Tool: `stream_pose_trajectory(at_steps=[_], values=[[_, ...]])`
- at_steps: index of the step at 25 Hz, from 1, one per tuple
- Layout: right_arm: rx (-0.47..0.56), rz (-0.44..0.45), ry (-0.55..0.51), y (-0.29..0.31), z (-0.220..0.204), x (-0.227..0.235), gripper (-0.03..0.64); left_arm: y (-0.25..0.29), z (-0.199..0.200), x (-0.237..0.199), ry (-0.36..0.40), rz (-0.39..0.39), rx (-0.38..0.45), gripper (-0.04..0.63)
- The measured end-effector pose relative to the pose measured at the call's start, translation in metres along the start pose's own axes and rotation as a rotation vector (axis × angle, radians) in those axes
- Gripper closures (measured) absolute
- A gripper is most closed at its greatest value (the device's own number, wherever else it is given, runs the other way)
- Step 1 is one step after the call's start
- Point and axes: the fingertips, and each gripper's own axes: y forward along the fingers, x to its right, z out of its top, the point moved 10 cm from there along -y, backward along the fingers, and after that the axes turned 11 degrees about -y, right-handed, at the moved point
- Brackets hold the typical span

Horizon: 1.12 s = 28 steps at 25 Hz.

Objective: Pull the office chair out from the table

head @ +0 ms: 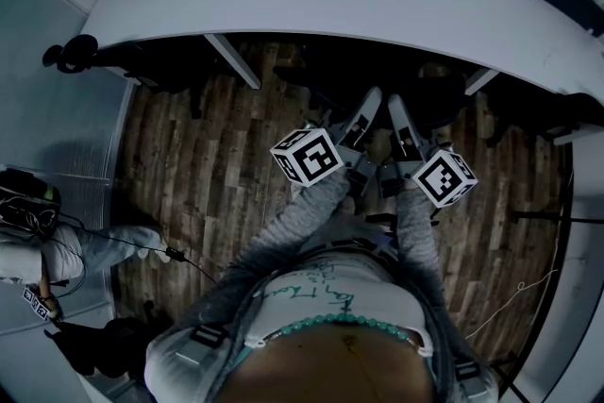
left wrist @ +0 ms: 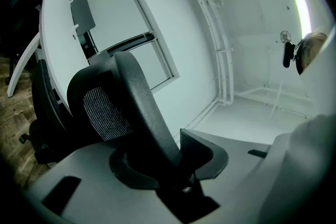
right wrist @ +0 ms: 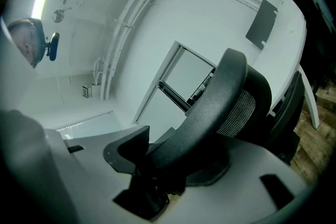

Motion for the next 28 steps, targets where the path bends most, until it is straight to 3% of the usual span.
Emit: stream_pose_trajectory(at_steps=[28], values=[[-0.026, -0.017, -0.014, -0.055, -0.023, -0.044, 0.403, -0.065, -0.025, 0.024, -0.012, -0.004, -0.012, 0.451]])
